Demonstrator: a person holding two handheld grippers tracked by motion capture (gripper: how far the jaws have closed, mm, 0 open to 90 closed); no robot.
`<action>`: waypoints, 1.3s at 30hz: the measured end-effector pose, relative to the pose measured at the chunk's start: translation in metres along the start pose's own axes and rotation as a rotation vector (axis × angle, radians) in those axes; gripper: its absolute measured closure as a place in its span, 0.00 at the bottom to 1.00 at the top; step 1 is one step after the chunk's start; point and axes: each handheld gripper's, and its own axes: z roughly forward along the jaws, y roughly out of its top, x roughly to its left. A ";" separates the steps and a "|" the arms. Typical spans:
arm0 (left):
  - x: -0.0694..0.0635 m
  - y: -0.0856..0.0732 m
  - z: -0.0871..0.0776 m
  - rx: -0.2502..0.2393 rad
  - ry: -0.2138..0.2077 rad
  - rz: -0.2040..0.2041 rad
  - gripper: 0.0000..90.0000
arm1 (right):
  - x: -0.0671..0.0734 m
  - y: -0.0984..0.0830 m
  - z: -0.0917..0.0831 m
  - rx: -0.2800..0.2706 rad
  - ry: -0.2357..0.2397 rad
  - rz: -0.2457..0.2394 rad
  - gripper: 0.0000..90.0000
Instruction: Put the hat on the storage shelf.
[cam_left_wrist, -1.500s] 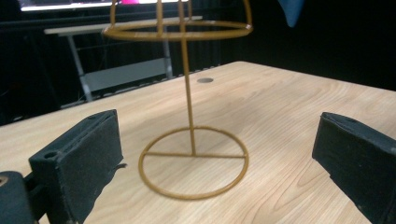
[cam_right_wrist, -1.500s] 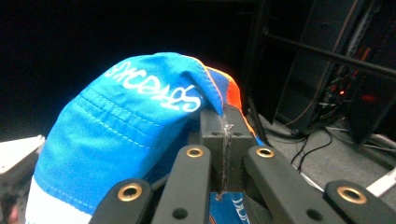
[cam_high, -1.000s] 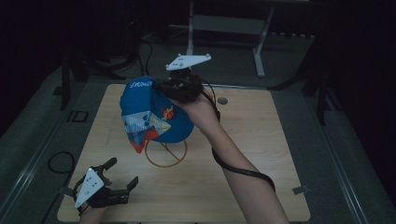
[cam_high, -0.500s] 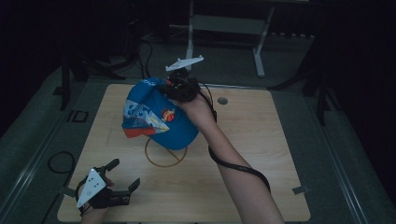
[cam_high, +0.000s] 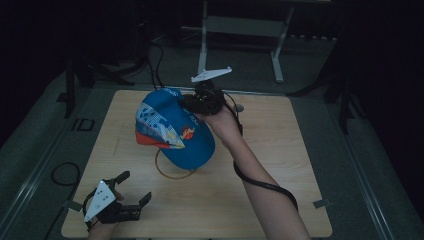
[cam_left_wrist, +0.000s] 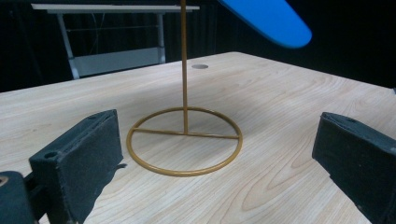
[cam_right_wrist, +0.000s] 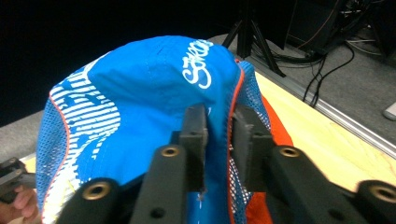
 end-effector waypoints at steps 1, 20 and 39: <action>0.000 0.000 0.000 0.000 -0.002 0.000 0.02 | 0.000 -0.001 -0.001 -0.001 0.003 0.000 0.77; 0.000 -0.004 0.002 0.006 -0.003 -0.009 0.02 | -0.002 -0.023 -0.032 -0.077 0.043 -0.013 0.47; 0.000 -0.005 0.003 0.002 -0.003 -0.015 0.02 | 0.002 -0.071 -0.049 -0.092 0.153 -0.041 0.16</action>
